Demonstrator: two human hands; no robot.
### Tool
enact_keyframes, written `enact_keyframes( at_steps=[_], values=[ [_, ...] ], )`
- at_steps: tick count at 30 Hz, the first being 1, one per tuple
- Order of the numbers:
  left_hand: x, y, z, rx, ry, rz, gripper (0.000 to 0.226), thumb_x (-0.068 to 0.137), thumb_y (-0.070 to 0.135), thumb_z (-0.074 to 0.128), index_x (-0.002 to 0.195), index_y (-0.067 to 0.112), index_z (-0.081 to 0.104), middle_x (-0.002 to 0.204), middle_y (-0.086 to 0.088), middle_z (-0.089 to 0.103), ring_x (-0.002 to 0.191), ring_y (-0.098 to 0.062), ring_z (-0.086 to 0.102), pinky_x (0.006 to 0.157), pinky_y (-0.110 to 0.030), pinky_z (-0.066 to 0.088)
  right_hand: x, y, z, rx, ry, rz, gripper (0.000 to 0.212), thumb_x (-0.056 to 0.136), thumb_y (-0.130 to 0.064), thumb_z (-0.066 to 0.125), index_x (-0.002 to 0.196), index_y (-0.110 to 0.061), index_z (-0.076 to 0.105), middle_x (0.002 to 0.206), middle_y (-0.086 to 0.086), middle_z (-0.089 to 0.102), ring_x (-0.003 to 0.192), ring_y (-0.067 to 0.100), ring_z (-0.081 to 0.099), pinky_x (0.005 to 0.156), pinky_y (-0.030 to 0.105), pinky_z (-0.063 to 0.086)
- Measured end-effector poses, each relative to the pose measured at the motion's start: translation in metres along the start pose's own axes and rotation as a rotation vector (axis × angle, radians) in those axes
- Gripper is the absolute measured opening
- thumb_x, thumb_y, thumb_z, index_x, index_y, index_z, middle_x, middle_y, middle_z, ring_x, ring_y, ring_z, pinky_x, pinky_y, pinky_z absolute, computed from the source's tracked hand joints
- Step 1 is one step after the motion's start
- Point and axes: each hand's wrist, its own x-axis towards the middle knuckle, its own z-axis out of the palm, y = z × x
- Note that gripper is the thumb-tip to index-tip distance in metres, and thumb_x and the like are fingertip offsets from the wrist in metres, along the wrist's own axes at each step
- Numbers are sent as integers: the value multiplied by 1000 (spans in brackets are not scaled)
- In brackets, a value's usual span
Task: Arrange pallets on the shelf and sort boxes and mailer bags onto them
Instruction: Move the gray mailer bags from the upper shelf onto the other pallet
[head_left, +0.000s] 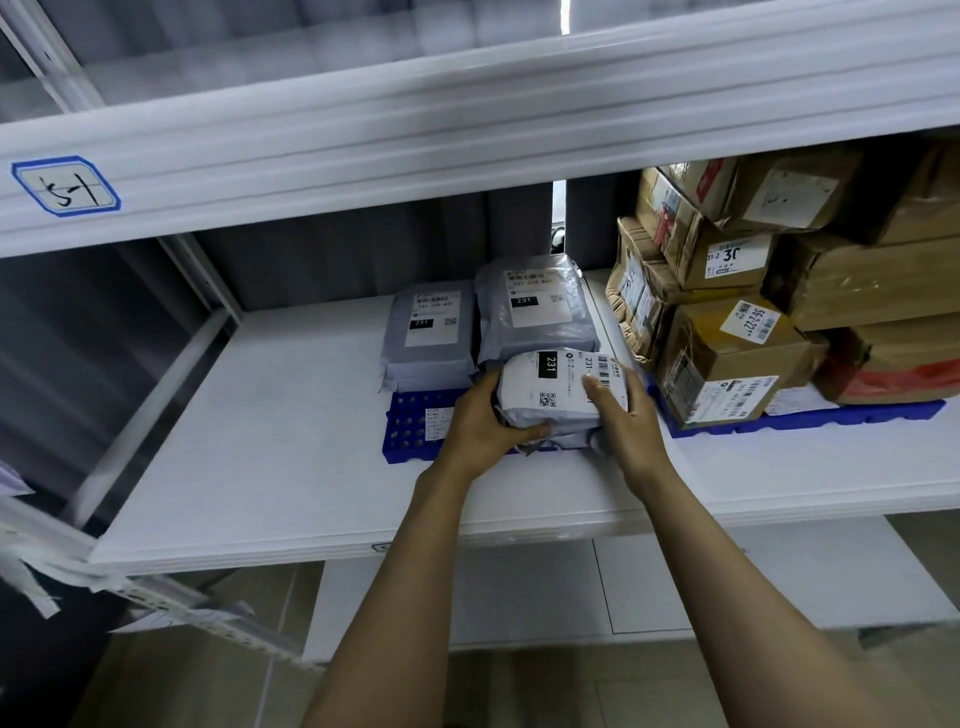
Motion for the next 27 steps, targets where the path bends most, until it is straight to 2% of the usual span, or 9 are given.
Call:
enact_keyframes(
  at_steps=[2, 4, 6, 8, 10, 15, 17, 23, 27],
  values=[
    [-1, -3, 2, 7, -14, -10, 74, 67, 7, 85, 132, 15, 50, 120, 4, 61, 109, -8, 59, 91, -15, 49, 5, 0, 0, -30, 30, 27, 17, 95, -34, 56, 111, -32, 55, 114, 1, 67, 101, 16, 64, 75, 27, 53],
    [-2, -6, 3, 34, -50, -11, 74, 67, 5, 84, 132, 13, 50, 119, 6, 61, 110, -8, 59, 92, -16, 49, 10, 1, 0, -65, 66, 42, 25, 95, -37, 55, 115, -23, 57, 117, 5, 66, 104, 19, 64, 82, 35, 56],
    [-2, -8, 3, 64, -72, -3, 74, 67, 3, 84, 131, 11, 49, 115, 9, 60, 103, 0, 58, 83, -7, 47, 13, 2, -1, -94, 81, 43, 41, 92, -42, 56, 122, -14, 58, 116, 5, 67, 105, 20, 65, 91, 45, 54],
    [-1, -9, 4, 88, -63, 8, 74, 68, 4, 84, 133, 10, 48, 116, 10, 58, 100, 4, 56, 80, -1, 43, 13, 3, 0, -134, 87, 29, 42, 93, -42, 56, 122, -11, 59, 114, 6, 68, 104, 19, 65, 91, 46, 54],
    [1, -9, 5, 135, -44, 25, 75, 69, 7, 84, 135, 8, 47, 121, 5, 58, 108, -5, 55, 83, 0, 42, 14, 4, 1, -157, 91, 11, 40, 95, -39, 54, 121, -9, 59, 114, 6, 68, 104, 19, 65, 90, 43, 55],
    [4, -11, 6, 220, -11, 37, 72, 72, 9, 82, 135, 8, 48, 129, -7, 60, 116, -14, 55, 96, -22, 46, 14, 5, 2, -236, 96, -16, 38, 96, -37, 53, 118, -8, 59, 114, 7, 67, 103, 19, 65, 80, 31, 57],
    [4, -12, 7, 261, 11, 58, 69, 73, 13, 82, 134, 8, 49, 128, -9, 62, 117, -19, 57, 99, -33, 49, 14, 8, 2, -282, 101, -10, 40, 95, -39, 53, 117, -7, 60, 113, 8, 68, 102, 20, 66, 81, 35, 58],
    [1, -13, 4, 373, 90, 86, 76, 64, 38, 85, 130, 13, 55, 123, -7, 64, 113, -22, 59, 92, -42, 53, 12, 7, 3, -331, 160, -9, 53, 92, -47, 55, 130, -10, 52, 125, 10, 62, 110, 21, 61, 88, 43, 55],
    [-6, -15, 0, 424, 194, 111, 99, 58, 46, 87, 141, 17, 42, 136, -7, 49, 128, -22, 42, 103, -37, 43, 11, 4, 4, -333, 233, -60, 63, 91, -52, 53, 140, -13, 43, 136, 9, 54, 121, 23, 54, 97, 49, 50]
  ],
)
